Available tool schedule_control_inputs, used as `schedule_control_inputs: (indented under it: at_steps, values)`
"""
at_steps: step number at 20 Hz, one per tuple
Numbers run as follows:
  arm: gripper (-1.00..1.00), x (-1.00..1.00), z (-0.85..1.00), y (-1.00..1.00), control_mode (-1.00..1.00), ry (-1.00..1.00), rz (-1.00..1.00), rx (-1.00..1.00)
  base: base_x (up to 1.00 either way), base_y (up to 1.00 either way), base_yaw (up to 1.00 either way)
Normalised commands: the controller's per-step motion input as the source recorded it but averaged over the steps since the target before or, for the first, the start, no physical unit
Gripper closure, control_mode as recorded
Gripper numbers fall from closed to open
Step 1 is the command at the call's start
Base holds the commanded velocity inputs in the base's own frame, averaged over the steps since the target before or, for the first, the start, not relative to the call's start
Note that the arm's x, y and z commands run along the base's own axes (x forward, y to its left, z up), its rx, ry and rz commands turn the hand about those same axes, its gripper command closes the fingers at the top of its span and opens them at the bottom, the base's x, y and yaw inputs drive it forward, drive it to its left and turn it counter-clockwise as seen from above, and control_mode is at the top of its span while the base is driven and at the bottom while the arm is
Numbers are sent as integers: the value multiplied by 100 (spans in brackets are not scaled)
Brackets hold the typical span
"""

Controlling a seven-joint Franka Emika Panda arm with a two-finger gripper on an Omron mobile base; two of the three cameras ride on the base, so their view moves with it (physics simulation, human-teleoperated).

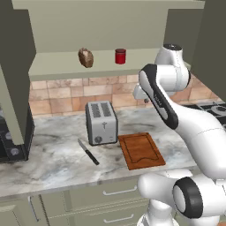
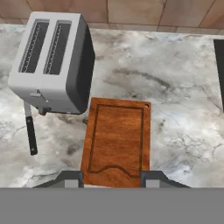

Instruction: Pick the bread, place it on the cutting board, pick the jam, place it on the counter, and close the cabinet.

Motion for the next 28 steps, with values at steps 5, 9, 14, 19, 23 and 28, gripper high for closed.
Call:
schedule_control_inputs:
  at_steps: [5, 9, 14, 19, 23, 28]
  values:
    - [-100, -7, 0, 0, -100, -4, 0, 0, 0, 0, 0]
    - [-100, -9, 2, 11, -100, -15, 0, 0, 0, 0, 0]
    - [-100, -4, 2, 26, -100, -17, 0, -2, 0, 0, 0]
    - [-100, -1, 9, 26, -100, -16, 0, -1, 0, 0, 0]
    - [-100, 0, 19, 22, -100, -13, 0, 0, 0, 0, 0]
    - [-100, 0, 19, 18, -100, -9, 0, 0, 0, 0, 0]
